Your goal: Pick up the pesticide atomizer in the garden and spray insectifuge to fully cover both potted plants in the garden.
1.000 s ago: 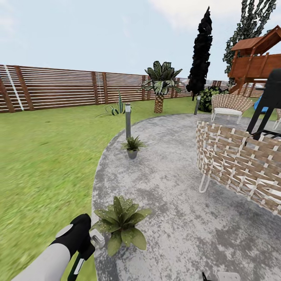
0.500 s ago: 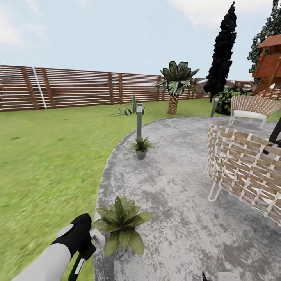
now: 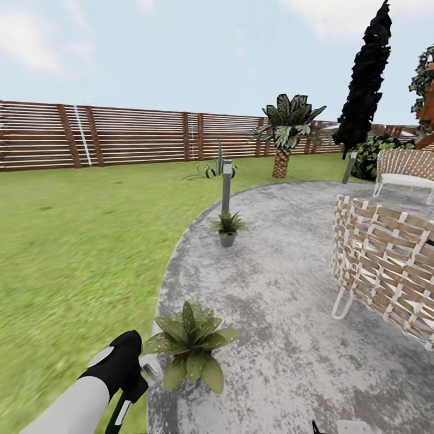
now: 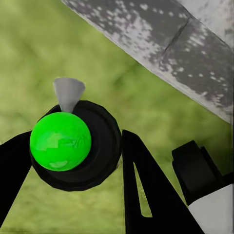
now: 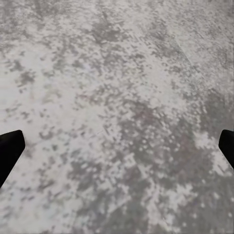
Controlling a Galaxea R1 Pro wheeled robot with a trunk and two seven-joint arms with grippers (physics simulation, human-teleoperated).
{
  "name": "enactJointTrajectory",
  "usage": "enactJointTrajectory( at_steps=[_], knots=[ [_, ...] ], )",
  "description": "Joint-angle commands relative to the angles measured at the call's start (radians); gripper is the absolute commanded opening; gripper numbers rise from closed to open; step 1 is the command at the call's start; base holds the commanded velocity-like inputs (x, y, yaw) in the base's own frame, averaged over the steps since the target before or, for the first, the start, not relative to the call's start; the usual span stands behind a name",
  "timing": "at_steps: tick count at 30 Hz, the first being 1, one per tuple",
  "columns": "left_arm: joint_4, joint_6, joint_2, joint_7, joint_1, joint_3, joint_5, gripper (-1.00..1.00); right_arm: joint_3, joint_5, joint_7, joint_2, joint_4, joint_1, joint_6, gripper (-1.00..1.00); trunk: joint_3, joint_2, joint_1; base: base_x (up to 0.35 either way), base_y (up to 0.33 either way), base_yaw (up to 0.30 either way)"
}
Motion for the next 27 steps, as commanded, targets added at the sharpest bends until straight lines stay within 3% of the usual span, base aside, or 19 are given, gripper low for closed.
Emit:
enactJointTrajectory(
  at_steps=[1,3,4,6,8,13,17,22,27],
  knots=[
    [-0.001,0.003,-0.005,-0.011,-0.002,-0.011,-0.008,-1.0,-0.005,0.011,-0.005,0.0,0.001,-0.001,-0.003,1.0,-0.001,0.0,0.0,0.0,-0.012,0.275],
    [-0.002,0.003,-0.016,-0.046,-0.005,-0.095,-0.006,-1.0,-0.006,0.01,-0.005,0.0,0.001,-0.001,-0.003,1.0,-0.001,0.0,0.0,0.0,-0.003,0.116],
    [-0.002,0.003,-0.017,-0.073,-0.006,-0.121,-0.007,-1.0,-0.006,0.011,-0.005,0.0,0.001,-0.001,-0.003,1.0,-0.001,0.0,0.0,0.0,-0.001,0.05],
    [-0.003,0.003,-0.021,-0.215,-0.039,-0.217,-0.012,-1.0,-0.006,0.01,-0.005,0.0,0.001,-0.001,-0.003,1.0,-0.001,0.0,0.0,0.0,0.0,0.016],
    [-0.003,0.009,-0.023,-0.295,-0.06,-0.286,-0.012,-1.0,-0.006,0.01,-0.005,0.0,0.0,-0.001,-0.003,1.0,-0.001,0.0,0.0,0.0,0.0,0.003],
    [-0.003,0.036,-0.007,-0.306,-0.062,-0.294,-0.012,-1.0,-0.006,0.01,-0.005,0.0,0.001,-0.001,-0.003,1.0,-0.001,0.0,0.0,0.0,0.0,0.0],
    [-0.004,0.037,0.019,-0.301,-0.059,-0.286,-0.011,-1.0,-0.006,0.01,-0.005,0.0,0.001,-0.001,-0.003,1.0,-0.001,0.0,0.0,0.0,0.0,0.0],
    [-0.114,0.038,0.005,-0.303,-0.064,-0.26,-0.009,-1.0,-0.006,0.01,-0.005,0.0,0.001,-0.001,-0.003,1.0,-0.001,0.0,0.0,0.0,0.0,0.0],
    [-0.12,0.037,0.02,-0.307,-0.052,-0.26,-0.009,-1.0,-0.006,0.01,-0.005,0.0,0.001,-0.001,-0.003,1.0,-0.001,0.0,0.0,0.0,0.0,0.0]
  ],
)
